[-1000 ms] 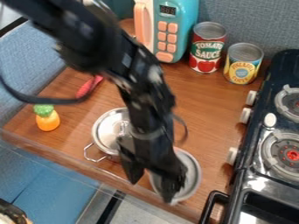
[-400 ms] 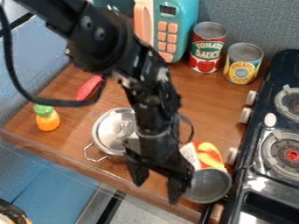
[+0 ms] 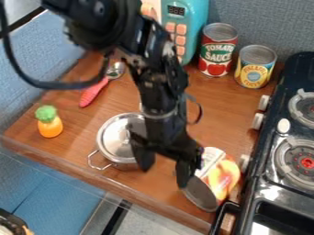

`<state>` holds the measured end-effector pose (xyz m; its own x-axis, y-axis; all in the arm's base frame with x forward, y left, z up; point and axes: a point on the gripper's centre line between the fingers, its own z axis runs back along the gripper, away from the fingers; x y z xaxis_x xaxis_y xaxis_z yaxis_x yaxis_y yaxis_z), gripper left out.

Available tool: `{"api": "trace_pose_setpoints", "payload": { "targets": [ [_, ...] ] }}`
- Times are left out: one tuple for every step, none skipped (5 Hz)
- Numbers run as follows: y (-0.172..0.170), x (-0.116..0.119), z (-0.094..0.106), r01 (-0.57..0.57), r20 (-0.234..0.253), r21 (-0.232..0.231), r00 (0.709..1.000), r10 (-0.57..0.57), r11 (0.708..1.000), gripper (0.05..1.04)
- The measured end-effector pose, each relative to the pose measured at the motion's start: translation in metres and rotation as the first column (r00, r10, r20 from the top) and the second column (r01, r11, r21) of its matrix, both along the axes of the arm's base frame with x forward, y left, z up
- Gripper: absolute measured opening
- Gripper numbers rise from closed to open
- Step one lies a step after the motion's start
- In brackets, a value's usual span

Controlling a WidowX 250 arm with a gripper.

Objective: Flipped the can on its side

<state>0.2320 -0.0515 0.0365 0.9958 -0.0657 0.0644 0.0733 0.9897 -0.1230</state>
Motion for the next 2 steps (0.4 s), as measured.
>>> {"api": "trace_pose_setpoints", "payload": {
  "targets": [
    [0.0039,0.0029,0.0126,-0.005,0.04,0.021,0.999,0.004,1.0,1.001],
    [0.0073,0.0085,0.0173,-0.001,0.051,0.04,0.999,-0.001,0.999,1.001]
  ]
}}
